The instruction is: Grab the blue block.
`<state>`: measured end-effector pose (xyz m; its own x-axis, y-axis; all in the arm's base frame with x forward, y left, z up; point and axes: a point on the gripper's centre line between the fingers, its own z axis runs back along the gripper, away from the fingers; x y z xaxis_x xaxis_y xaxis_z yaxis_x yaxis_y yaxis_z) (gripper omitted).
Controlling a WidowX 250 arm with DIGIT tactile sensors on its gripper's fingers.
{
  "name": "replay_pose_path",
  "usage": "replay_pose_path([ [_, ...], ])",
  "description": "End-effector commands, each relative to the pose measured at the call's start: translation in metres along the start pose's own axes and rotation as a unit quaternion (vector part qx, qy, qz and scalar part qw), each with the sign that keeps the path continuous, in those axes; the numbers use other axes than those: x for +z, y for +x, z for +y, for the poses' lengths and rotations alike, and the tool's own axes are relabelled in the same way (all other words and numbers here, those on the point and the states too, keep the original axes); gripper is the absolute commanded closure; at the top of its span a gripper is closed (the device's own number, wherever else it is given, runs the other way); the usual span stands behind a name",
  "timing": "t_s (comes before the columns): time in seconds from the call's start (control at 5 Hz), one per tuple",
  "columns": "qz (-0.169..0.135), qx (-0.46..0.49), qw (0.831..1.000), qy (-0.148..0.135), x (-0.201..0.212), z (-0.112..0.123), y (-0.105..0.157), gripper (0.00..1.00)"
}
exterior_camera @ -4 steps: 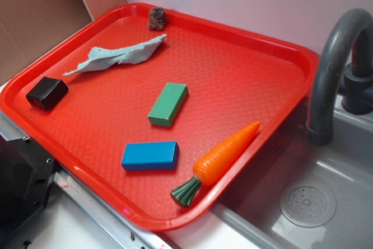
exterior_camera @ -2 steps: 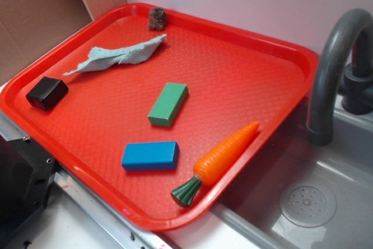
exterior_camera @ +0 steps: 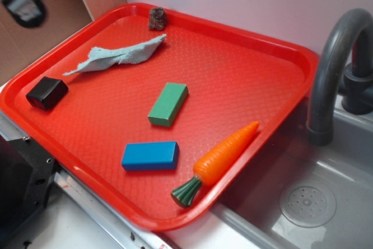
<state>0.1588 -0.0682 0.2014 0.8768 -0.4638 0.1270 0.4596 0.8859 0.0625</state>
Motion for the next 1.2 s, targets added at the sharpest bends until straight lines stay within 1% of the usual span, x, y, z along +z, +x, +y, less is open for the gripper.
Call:
replay_pose_path([
  [0.0, -0.025, -0.128, 0.990, -0.062, -0.019, -0.039, 0.024, 0.00],
  [0.2, -0.009, -0.129, 0.989, -0.072, -0.043, -0.041, 0.026, 0.00],
  [0.4, 0.003, -0.166, 0.982, -0.090, -0.073, -0.059, 0.029, 0.00],
  [0.6, 0.027, -0.155, 0.985, -0.069, -0.090, -0.064, 0.026, 0.00],
  [0.8, 0.061, -0.171, 0.981, -0.065, -0.121, -0.075, 0.025, 0.00],
  [1.0, 0.082, -0.177, 0.979, -0.054, -0.141, -0.077, 0.019, 0.00],
])
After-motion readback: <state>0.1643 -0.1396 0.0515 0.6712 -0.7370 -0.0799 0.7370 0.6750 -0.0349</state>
